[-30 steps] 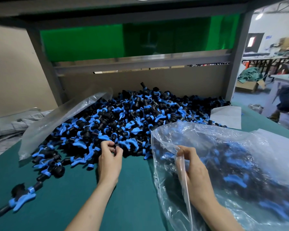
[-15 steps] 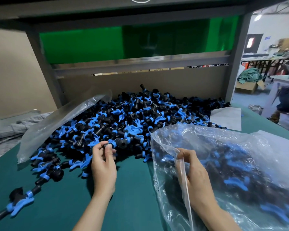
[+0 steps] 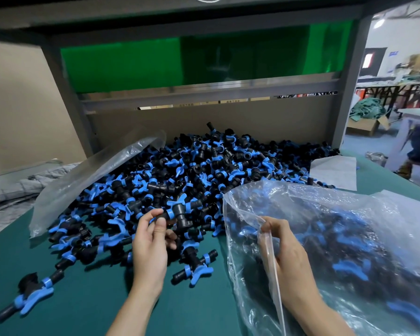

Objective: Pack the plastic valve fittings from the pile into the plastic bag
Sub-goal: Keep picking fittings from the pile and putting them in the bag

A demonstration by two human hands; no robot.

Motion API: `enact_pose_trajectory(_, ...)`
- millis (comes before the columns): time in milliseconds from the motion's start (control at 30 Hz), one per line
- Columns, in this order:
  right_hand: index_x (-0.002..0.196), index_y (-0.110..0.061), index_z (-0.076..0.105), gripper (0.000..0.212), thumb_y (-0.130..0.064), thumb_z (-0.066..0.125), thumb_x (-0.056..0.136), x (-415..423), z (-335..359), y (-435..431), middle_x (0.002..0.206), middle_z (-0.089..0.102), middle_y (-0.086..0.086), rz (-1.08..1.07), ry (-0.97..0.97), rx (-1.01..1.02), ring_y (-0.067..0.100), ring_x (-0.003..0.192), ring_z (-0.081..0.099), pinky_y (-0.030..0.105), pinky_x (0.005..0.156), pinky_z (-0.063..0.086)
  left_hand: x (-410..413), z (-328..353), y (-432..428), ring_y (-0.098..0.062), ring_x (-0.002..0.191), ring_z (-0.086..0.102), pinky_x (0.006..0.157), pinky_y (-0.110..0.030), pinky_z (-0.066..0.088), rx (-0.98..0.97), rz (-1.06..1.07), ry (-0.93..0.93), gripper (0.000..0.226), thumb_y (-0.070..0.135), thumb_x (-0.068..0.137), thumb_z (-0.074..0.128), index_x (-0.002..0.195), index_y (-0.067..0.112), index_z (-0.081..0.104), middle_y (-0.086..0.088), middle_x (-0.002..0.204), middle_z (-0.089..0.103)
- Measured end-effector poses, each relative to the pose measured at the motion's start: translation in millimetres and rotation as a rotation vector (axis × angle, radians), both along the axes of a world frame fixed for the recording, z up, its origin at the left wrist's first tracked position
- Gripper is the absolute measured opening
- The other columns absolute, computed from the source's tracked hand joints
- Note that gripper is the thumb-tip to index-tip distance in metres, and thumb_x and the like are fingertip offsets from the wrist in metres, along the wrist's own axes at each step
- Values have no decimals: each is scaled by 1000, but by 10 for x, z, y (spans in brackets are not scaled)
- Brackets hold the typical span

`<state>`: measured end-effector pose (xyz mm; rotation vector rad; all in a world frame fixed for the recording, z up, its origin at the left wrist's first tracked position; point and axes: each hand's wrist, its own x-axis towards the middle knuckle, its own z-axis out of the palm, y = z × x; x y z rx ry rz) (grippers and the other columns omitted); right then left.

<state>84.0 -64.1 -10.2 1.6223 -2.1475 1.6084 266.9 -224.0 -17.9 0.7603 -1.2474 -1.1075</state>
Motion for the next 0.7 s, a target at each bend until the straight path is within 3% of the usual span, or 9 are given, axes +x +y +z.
enact_pose_trajectory(133, 98, -46, 41, 30, -18, 53, 98, 6, 5, -5, 92, 63, -15, 4, -12, -18, 10, 66, 59, 28, 56, 44, 5, 17, 13, -8, 64, 60, 58, -25, 51, 14, 22, -20, 14, 19, 101, 51, 109, 27, 60, 5, 75, 66)
enact_pose_trajectory(267, 97, -40, 42, 25, -17, 52, 98, 20, 16, 0, 97, 63, -14, 2, -27, -16, 18, 75, 63, 38, 66, 52, -28, 81, 61, -7, 62, 60, 54, -18, 50, 15, 2, -9, 14, 27, 99, 53, 108, 21, 61, 1, 82, 72)
enact_pose_trajectory(700, 97, -39, 43, 32, -10, 57, 95, 8, 19, -8, 95, 61, -17, 6, -42, -7, 10, 67, 59, 33, 61, 48, -73, 132, 137, -8, 64, 60, 56, -19, 51, -2, -16, -58, 19, 34, 98, 53, 106, 19, 62, 5, 78, 71)
